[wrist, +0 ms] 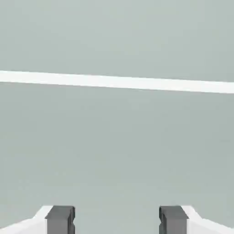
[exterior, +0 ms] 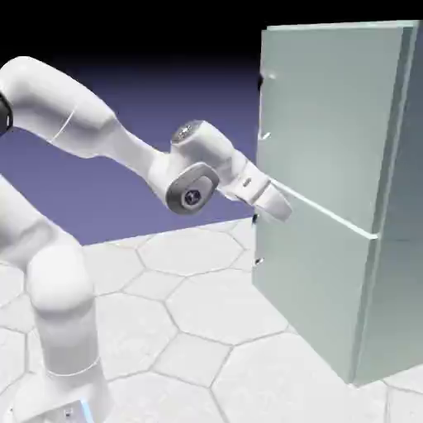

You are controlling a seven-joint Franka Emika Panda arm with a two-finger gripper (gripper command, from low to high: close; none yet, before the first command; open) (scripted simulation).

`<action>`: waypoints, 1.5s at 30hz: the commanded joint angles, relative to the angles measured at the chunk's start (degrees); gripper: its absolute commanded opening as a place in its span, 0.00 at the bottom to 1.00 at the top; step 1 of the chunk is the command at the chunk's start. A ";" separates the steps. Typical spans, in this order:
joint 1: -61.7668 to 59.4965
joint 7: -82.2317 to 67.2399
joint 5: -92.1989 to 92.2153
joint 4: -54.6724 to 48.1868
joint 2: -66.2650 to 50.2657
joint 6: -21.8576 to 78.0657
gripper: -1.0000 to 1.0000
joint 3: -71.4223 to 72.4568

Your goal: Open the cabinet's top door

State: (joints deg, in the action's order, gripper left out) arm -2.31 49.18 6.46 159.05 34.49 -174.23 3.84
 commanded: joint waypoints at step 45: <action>-50.07 112.15 107.81 -32.50 30.58 -3.69 0.50 64.09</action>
State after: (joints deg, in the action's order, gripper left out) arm -52.38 161.33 114.27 126.55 65.07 -177.92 67.93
